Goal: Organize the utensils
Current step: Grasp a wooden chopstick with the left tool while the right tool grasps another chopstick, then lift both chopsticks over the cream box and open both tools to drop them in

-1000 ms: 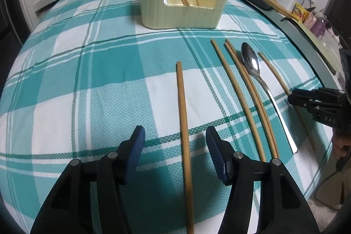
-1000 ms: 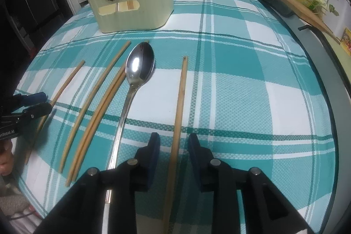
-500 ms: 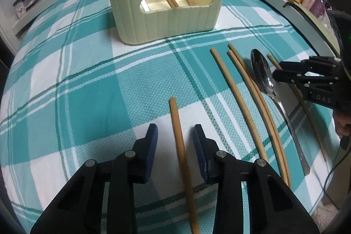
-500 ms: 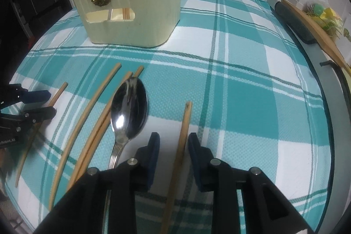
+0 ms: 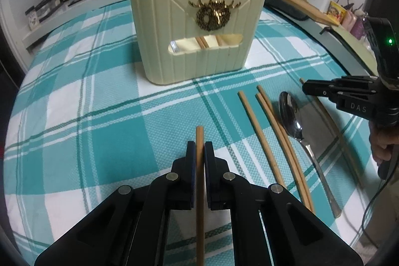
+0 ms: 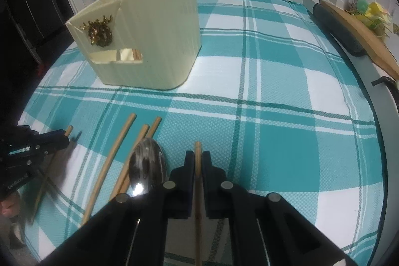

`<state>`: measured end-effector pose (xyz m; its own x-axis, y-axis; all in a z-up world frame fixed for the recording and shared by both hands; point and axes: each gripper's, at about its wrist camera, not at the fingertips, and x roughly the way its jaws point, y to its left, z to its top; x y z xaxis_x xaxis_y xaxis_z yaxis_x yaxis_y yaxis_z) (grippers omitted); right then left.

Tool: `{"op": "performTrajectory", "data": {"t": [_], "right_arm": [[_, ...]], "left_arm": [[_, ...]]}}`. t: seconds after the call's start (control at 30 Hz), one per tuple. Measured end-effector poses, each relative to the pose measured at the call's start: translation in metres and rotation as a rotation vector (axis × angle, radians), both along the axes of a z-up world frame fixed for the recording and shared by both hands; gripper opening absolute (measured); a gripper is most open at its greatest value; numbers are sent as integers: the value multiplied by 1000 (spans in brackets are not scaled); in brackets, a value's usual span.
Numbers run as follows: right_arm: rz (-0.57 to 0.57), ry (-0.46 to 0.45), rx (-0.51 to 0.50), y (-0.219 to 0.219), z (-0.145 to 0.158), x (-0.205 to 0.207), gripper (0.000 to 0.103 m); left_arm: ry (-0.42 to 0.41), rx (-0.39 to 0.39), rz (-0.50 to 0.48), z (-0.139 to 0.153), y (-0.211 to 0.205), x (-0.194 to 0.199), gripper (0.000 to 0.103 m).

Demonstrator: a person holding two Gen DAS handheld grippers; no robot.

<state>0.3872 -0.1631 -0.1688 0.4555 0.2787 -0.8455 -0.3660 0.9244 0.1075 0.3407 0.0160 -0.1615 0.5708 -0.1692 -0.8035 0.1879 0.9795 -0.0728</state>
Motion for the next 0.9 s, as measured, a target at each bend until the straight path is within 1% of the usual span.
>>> {"op": "performTrajectory", "data": {"t": [0.23, 0.4, 0.5, 0.7, 0.9], "right_arm": [[-8, -89, 52, -6, 40, -17, 6], [6, -183, 82, -8, 83, -40, 6], [22, -245, 95, -8, 107, -56, 6], [42, -348, 158, -10, 147, -89, 6], [62, -407, 168, -4, 170, -110, 6]], "left_arm": [[-99, -47, 28, 46, 15, -24, 5], [-180, -74, 37, 80, 27, -49, 5], [-221, -95, 43, 96, 34, -64, 5], [-278, -125, 53, 116, 39, -87, 5], [-313, -145, 53, 128, 40, -101, 5]]}}
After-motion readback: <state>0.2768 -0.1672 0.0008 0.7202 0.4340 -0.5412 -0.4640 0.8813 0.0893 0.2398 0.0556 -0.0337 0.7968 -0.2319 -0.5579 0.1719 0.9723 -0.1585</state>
